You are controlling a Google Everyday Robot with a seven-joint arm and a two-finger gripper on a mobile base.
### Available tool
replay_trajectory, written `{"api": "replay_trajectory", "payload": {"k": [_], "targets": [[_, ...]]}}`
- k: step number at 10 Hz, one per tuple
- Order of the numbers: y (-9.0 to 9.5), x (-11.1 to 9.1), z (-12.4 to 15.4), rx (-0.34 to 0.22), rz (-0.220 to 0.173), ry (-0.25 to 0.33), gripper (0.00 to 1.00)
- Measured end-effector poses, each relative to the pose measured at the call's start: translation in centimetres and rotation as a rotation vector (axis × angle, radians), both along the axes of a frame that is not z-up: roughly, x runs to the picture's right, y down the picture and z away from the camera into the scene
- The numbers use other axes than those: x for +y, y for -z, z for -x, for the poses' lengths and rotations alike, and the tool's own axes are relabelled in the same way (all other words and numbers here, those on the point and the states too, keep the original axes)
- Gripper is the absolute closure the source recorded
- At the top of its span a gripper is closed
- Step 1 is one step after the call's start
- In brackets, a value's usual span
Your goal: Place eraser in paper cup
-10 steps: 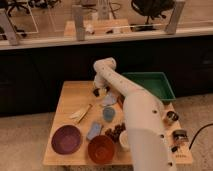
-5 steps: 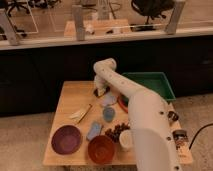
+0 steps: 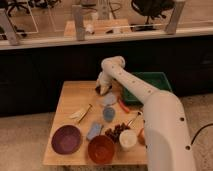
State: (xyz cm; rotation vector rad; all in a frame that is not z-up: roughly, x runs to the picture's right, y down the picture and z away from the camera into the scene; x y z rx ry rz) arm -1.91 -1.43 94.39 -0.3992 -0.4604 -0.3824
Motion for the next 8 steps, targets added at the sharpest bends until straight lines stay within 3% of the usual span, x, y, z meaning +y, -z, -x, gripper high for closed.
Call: {"api": "replay_trajectory", "payload": {"k": [2, 8], "targets": [[3.0, -2.4, -1.6, -0.048, -0.005, -0.039, 0.82], [3.3, -2.5, -1.5, -0.054, -0.004, -0.039, 0.82]]}}
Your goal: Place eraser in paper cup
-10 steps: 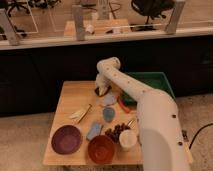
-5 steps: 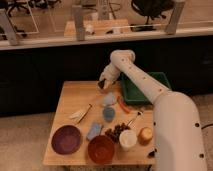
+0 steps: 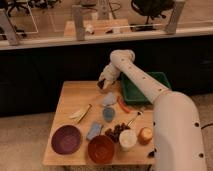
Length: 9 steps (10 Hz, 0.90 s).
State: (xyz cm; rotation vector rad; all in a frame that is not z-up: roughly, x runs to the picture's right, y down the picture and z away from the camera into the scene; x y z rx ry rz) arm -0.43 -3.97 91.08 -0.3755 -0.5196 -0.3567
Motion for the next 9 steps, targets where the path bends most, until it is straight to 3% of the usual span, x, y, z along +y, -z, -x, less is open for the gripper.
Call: {"api": "replay_trajectory", "payload": {"k": [5, 9], "targets": [[1.0, 1.0, 0.3, 0.006, 0.024, 0.011, 0.82], [8.1, 6.8, 0.3, 0.027, 0.076, 0.029, 0.82]]}}
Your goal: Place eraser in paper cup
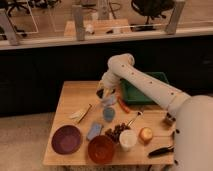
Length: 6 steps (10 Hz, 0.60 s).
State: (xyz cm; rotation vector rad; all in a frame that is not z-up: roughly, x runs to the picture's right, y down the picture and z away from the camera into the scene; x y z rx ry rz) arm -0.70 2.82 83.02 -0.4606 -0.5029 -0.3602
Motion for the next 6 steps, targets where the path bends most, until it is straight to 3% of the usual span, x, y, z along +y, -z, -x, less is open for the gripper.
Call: {"api": "replay_trajectory", "payload": {"k": [4, 6], "targets": [[7.9, 5.5, -2.3, -0.028, 0.079, -0.070, 0.82], [10.6, 6.7, -4.2, -0.028, 0.102, -0.104, 0.82]]}}
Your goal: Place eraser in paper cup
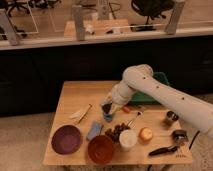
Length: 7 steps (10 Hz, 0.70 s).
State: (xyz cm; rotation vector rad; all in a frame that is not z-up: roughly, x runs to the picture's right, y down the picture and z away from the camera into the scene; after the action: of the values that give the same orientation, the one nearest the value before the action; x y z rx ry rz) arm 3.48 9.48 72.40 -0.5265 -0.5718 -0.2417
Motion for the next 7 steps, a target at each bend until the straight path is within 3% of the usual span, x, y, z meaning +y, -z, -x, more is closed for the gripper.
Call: {"api": "replay_trajectory", "payload": {"k": [3, 5, 7], "targets": [[4.5, 1.8, -4.9, 0.000, 0.047, -0.104, 0.82], [6.2, 2.3, -7.3, -0.088, 0.105, -0.220, 0.82], [6.9, 2.5, -8.4, -0.162, 0.139, -0.285, 0.82]]}}
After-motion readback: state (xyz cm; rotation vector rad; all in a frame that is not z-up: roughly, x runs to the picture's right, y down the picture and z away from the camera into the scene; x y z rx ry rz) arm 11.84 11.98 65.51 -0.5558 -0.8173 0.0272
